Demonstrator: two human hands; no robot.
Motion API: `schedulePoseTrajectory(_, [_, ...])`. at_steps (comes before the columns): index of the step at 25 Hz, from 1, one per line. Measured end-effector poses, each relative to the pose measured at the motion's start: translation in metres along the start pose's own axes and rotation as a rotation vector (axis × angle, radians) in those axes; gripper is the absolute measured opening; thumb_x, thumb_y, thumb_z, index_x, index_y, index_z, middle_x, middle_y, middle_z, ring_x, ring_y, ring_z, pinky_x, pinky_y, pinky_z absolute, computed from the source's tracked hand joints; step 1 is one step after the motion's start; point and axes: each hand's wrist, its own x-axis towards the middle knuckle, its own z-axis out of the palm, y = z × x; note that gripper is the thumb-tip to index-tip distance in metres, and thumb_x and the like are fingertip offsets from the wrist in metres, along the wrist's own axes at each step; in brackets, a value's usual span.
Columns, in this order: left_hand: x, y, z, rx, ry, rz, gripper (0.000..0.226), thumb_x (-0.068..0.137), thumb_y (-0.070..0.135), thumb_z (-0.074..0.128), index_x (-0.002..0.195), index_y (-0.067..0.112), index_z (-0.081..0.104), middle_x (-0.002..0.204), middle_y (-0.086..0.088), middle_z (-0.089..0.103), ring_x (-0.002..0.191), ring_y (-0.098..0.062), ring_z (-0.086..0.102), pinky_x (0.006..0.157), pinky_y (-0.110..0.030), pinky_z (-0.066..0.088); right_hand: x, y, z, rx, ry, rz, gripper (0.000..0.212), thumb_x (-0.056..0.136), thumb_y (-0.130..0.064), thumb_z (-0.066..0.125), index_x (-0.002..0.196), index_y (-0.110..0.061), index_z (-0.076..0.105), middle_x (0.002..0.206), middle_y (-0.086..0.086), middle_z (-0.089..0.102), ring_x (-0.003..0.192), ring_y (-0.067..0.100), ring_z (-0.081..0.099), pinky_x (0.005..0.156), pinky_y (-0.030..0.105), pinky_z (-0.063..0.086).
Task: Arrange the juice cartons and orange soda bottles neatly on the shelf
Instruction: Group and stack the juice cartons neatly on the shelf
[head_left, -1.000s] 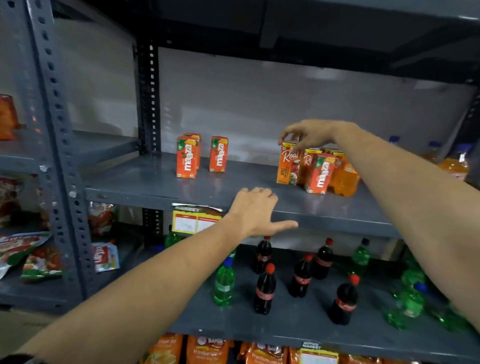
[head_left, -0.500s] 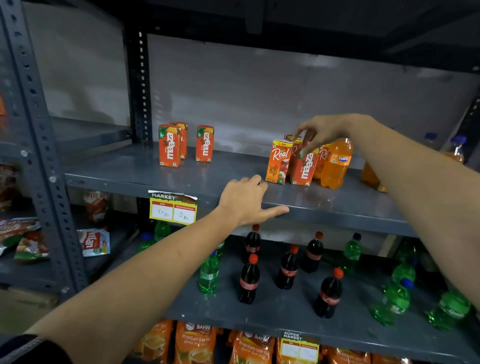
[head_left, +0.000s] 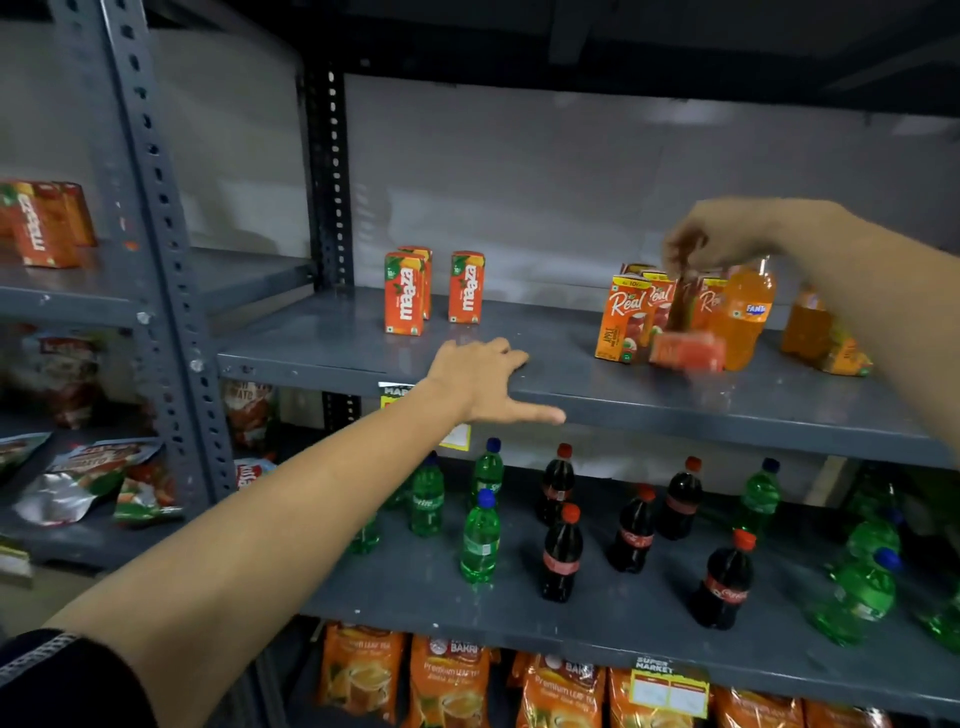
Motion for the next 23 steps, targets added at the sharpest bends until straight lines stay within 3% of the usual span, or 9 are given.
schedulePoseTrajectory(3, [-0.006,-0.016,0.006,-0.055,-0.072,0.050,0.123,0.047,0.101,0.017,0.148,0.032,0.024,0.154,0.003,0.032,0.139,-0.022,0.032,0.110,-0.057,0.022,-0.007,-0.013,0.041,-0.219,-0.162,0.145,0.023,0.083,-0.003,0.054,0.092,-0.023,0.062,0.099,0.002,0.060,0.084,0.021,0.060,0.055,0.027,0.053])
schedulePoseTrajectory(5, [-0.007,-0.019,0.010,-0.055,-0.015,0.064,0.123,0.045,0.102,0.015,0.147,0.033,0.025,0.153,0.003,0.034,0.139,-0.022,0.032,0.110,-0.056,0.024,-0.007,-0.010,0.090,-0.246,0.004,0.159,0.028,0.082,0.001,0.048,0.103,-0.015,0.058,0.102,0.008,0.061,0.087,0.025,0.057,0.067,0.034,0.051])
schedulePoseTrajectory(7, [-0.006,-0.020,0.011,-0.042,0.030,0.076,0.122,0.047,0.102,0.013,0.145,0.031,0.029,0.148,0.001,0.040,0.134,-0.024,0.038,0.104,-0.053,0.031,-0.006,-0.006,0.111,-0.117,0.192,0.194,0.030,0.085,-0.001,0.046,0.110,-0.011,0.057,0.105,0.010,0.063,0.089,0.026,0.056,0.073,0.036,0.048])
schedulePoseTrajectory(9, [-0.005,-0.020,0.014,-0.015,0.048,0.090,0.119,0.050,0.101,0.013,0.144,0.030,0.031,0.146,0.000,0.043,0.131,-0.026,0.041,0.101,-0.052,0.035,-0.008,-0.002,0.106,-0.044,0.221,0.217,0.022,0.091,-0.014,0.047,0.109,-0.013,0.059,0.112,0.010,0.064,0.093,0.026,0.057,0.075,0.035,0.047])
schedulePoseTrajectory(12, [-0.006,-0.019,0.016,-0.009,0.080,0.091,0.117,0.053,0.100,0.011,0.144,0.029,0.032,0.145,-0.002,0.044,0.129,-0.027,0.043,0.100,-0.053,0.037,-0.023,-0.007,0.091,0.240,0.017,0.312,0.040,0.082,-0.050,0.061,0.113,-0.025,0.055,0.114,0.004,0.054,0.095,0.027,0.058,0.064,0.034,0.056])
schedulePoseTrajectory(15, [-0.007,-0.020,0.015,0.000,0.077,0.098,0.116,0.055,0.098,0.011,0.144,0.027,0.031,0.144,-0.002,0.045,0.129,-0.027,0.043,0.100,-0.052,0.037,-0.038,-0.019,0.084,0.280,-0.107,0.404,0.054,0.065,-0.028,0.083,0.110,-0.027,0.053,0.120,0.004,0.041,0.096,0.031,0.054,0.048,0.029,0.056])
schedulePoseTrajectory(17, [-0.007,-0.022,0.013,-0.016,0.052,0.105,0.113,0.056,0.097,0.016,0.144,0.027,0.031,0.145,-0.001,0.043,0.131,-0.026,0.042,0.101,-0.052,0.035,-0.043,-0.022,0.074,0.259,-0.068,0.423,0.044,0.065,-0.019,0.083,0.101,-0.021,0.059,0.117,0.007,0.046,0.095,0.032,0.055,0.048,0.030,0.057])
schedulePoseTrajectory(20, [-0.008,-0.032,0.007,-0.047,0.016,0.090,0.109,0.058,0.096,0.022,0.142,0.028,0.036,0.144,0.002,0.046,0.128,-0.024,0.045,0.097,-0.048,0.037,-0.049,-0.025,0.047,0.246,0.072,0.374,0.022,0.069,-0.026,0.080,0.084,-0.017,0.067,0.102,0.010,0.062,0.078,0.025,0.062,0.051,0.030,0.054])
schedulePoseTrajectory(23, [-0.012,-0.053,0.001,-0.043,0.055,0.043,0.108,0.055,0.098,0.021,0.132,0.028,0.048,0.131,0.002,0.056,0.116,-0.024,0.053,0.084,-0.043,0.041,-0.050,-0.043,0.020,0.174,0.148,0.349,0.015,0.070,-0.031,0.077,0.073,-0.018,0.071,0.091,0.007,0.070,0.073,0.017,0.062,0.051,0.026,0.046])
